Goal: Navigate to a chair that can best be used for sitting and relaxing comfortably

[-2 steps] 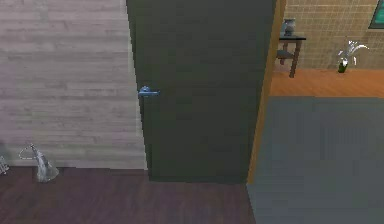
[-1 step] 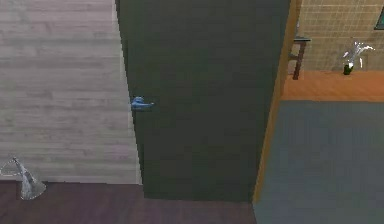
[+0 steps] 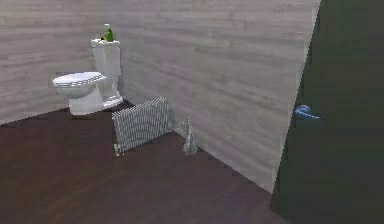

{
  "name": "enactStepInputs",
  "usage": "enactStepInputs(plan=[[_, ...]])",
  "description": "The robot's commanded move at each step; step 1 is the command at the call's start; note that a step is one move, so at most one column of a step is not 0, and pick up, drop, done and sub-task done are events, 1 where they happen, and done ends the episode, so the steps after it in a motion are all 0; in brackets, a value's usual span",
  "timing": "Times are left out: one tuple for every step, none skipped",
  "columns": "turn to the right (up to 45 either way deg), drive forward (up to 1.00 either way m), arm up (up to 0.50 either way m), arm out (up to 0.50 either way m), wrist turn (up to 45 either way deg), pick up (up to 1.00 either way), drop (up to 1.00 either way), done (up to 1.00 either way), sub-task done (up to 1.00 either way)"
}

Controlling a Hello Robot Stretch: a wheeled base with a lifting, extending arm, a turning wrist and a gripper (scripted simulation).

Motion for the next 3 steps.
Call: enactStepInputs(plan=[[-36.0,0.0,0.0,0.0,0.0,0.0,0.0,0.0,0.0],[0.0,0.65,0.0,0.0,0.0,0.0,0.0,0.0,0.0],[-45.0,0.0,0.0,0.0,0.0,0.0,0.0,0.0,0.0]])
